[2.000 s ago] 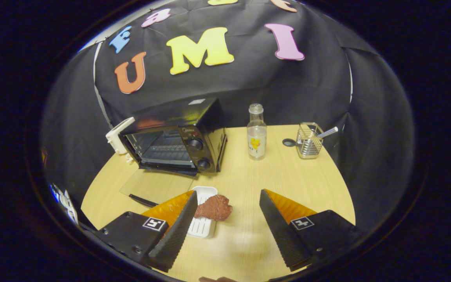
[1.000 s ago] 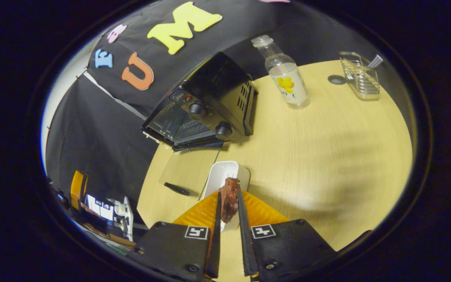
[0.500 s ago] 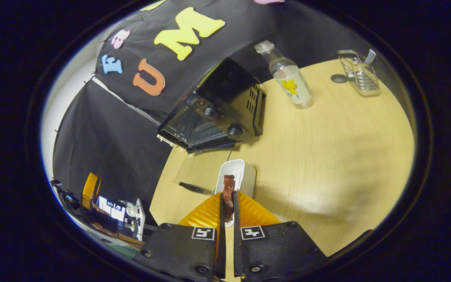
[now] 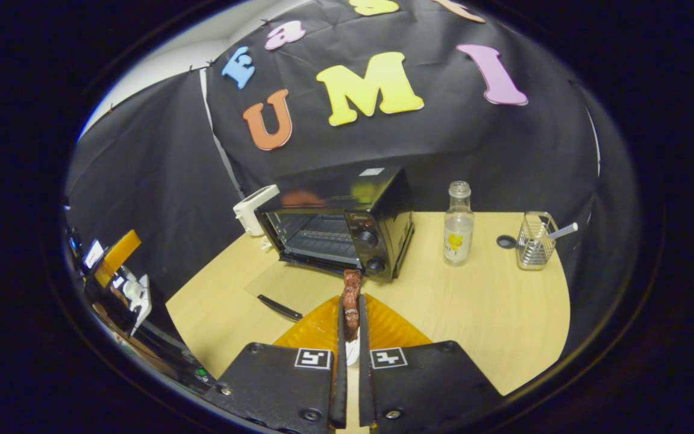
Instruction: Open the electric oven with the left hand, put the food in, and close the electric oven.
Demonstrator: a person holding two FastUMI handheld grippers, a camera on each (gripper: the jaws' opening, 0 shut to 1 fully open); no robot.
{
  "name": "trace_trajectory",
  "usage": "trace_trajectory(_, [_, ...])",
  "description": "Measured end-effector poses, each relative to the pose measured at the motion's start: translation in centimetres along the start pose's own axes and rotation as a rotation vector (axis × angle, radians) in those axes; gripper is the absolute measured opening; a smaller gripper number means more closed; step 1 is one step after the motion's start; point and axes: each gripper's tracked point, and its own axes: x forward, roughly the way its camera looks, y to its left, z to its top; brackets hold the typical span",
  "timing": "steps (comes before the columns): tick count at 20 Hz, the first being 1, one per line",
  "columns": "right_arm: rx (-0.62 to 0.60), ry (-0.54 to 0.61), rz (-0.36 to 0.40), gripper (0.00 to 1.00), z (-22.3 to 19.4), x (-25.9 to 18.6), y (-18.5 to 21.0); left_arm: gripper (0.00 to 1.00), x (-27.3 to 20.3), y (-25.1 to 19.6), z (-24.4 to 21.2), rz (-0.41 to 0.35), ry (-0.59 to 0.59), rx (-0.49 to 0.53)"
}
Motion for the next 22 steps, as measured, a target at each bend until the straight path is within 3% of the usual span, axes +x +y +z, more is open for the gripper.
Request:
trace_trajectory(10, [-0.284, -0.078, -0.074, 0.11, 0.9, 6.4, 8.9, 0.94, -0.8, 3.7, -1.6, 0.048, 0.009, -0.003])
trace_trajectory(11, [-0.292, -0.091, -0.07, 0.07, 1.2, 7.2, 9.9, 0.94, -0.8, 3.9, -1.7, 0.048, 0.011, -0.009])
trace_trajectory(14, [-0.233, -0.148, -0.053, 0.11, 2.1, 10.0, 12.5, 0.94, -0.9, 4.9, -2.0, 0.059, 0.015, -0.018])
trace_trajectory(17, [-0.147, -0.214, -0.112, 0.07, 3.4, 12.7, 12.8, 0.94, -1.0, 5.3, -2.6, 0.06, 0.022, -0.024])
trace_trajectory(18, [-0.114, -0.234, -0.133, 0.11, 3.7, 13.7, 12.8, 0.94, -1.0, 5.5, -2.7, 0.059, 0.024, -0.025])
trace_trajectory(19, [-0.076, -0.25, -0.141, 0.07, 3.9, 14.6, 12.9, 0.94, -1.0, 5.5, -2.9, 0.056, 0.029, -0.024])
trace_trajectory(22, [0.061, -0.277, -0.128, 0.11, 4.2, 17.8, 13.1, 0.94, -1.2, 5.4, -2.9, 0.044, 0.027, -0.019])
